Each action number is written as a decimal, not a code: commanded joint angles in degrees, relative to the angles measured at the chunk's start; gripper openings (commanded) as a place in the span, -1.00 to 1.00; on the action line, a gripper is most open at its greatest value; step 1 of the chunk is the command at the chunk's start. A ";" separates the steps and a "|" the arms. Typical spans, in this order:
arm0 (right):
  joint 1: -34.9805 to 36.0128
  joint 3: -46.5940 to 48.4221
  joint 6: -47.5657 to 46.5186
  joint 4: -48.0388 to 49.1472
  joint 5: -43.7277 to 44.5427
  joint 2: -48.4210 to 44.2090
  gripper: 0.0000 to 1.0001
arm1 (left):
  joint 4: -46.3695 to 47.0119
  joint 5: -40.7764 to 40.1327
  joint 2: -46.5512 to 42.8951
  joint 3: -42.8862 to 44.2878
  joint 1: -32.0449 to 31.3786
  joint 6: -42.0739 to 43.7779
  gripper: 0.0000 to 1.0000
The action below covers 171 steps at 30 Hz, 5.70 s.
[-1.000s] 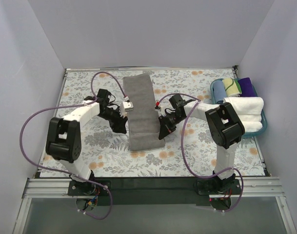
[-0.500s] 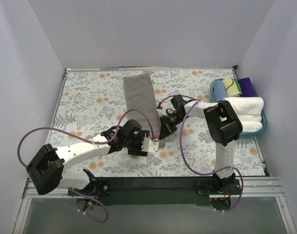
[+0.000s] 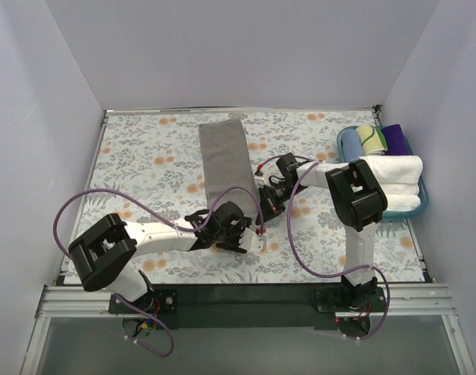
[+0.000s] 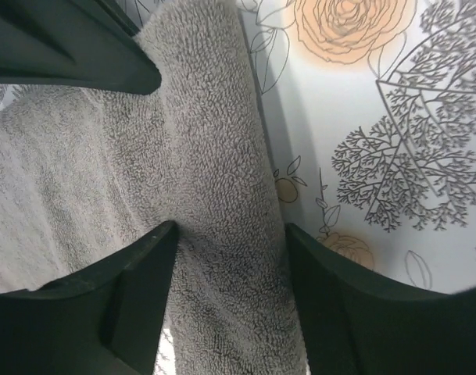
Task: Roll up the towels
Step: Roll the towel
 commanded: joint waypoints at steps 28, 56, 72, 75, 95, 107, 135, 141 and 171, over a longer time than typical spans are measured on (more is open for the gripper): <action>-5.36 -9.73 -26.09 -0.61 11.74 -47.04 0.28 | -58.70 48.86 38.46 36.84 24.19 10.93 -0.93; 24.98 -16.59 -33.66 13.37 25.36 -25.44 -0.78 | -57.92 48.07 48.23 42.48 27.18 9.88 -0.84; 17.69 -8.24 -30.68 -2.10 10.08 -16.82 -0.97 | -56.69 57.21 33.04 38.35 38.60 11.46 -0.08; 16.63 -6.22 -29.10 -4.65 6.47 -15.24 -0.97 | -53.63 55.90 26.03 35.54 40.80 9.98 -0.05; 10.74 7.75 -23.03 -16.08 -10.75 2.69 -0.97 | -12.48 14.16 -19.27 -1.29 9.80 4.69 0.25; 9.07 10.30 -22.41 -19.42 -13.93 6.65 -0.97 | -8.58 4.47 -5.21 -3.93 3.97 7.34 -0.58; 15.56 -10.96 -31.63 6.07 27.37 -38.88 0.14 | -61.69 44.47 40.31 32.36 26.56 21.75 -0.92; 25.93 -13.60 -37.44 11.43 32.13 -38.44 0.97 | -60.56 43.51 42.87 35.35 27.18 19.74 -0.87; 35.44 -24.94 -39.72 25.76 36.27 -34.84 0.64 | -57.39 43.50 42.43 35.27 28.14 17.80 -0.77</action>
